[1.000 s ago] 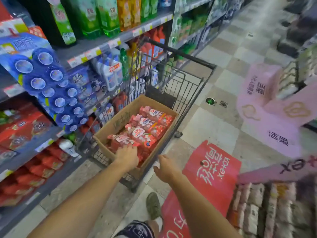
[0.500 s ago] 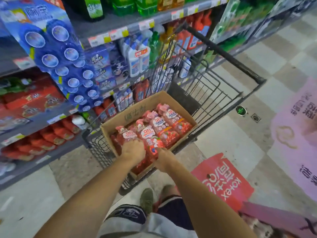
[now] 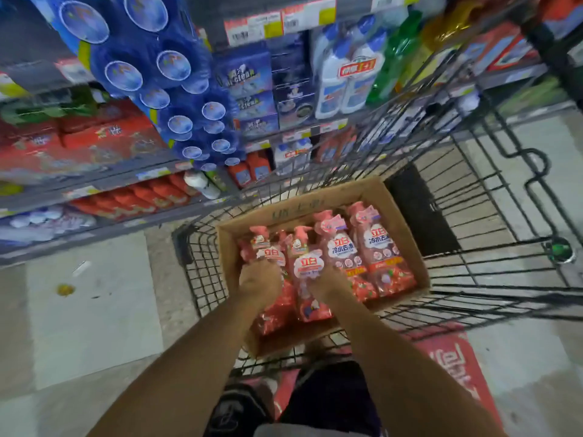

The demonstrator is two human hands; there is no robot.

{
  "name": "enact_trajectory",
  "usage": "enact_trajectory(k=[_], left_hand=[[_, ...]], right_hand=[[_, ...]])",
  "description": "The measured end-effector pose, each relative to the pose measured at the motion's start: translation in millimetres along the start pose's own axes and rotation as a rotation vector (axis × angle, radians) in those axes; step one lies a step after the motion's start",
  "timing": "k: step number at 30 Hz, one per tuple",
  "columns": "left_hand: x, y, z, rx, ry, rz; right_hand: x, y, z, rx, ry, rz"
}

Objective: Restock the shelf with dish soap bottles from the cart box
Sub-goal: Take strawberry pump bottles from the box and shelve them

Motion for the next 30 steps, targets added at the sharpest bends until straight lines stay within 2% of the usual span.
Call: enact_trajectory(k=[2,5,8,12,14,16,21,25,30], left_hand=[[-4,-1,-15,-0.012,0.093,0.102],[-21,-9,-41,-0.006,0.343,0.265],[-38,-27,-57,-0.039,0.49,0.471],[-67,-49,-67,0.005,0.66,0.769],[-73,-60,-67,-0.037,0.671,0.898],[-80,-64,-68,-0.052,0.649,0.9],[-82,-63,-75,0.042,0.619,0.947],[-84,-70,-71,0.078,0.643,1.122],[-85,-82,-58,0.05,0.606,1.157]], right_hand=[[-11,0,-19,-0.027,-0.029,-0.063],[-33,-4,-48,-0.072,-0.062,-0.119],[-44,-10,-64,-0.098,-0.106,-0.037],[-46,-12,-71,-0.05,-0.112,0.08],[-45,-14,-72,-0.033,-0.099,0.104],[-46,-13,-74,-0.034,-0.104,0.138],[-46,-14,-73,-0.038,-0.142,0.047],[-49,-20,-72,-0.115,-0.144,-0.028],[-37,-7,-80,-0.029,-0.074,-0.149]])
Point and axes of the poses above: each hand's wrist, its own z-axis away from the middle knuckle, its own y-axis out of the back of the hand, x = y × z, the point moved 6 cm from there along -z, towards the middle knuckle, and after that the axes turned 14 degrees about -y, right-handed, at the moved point
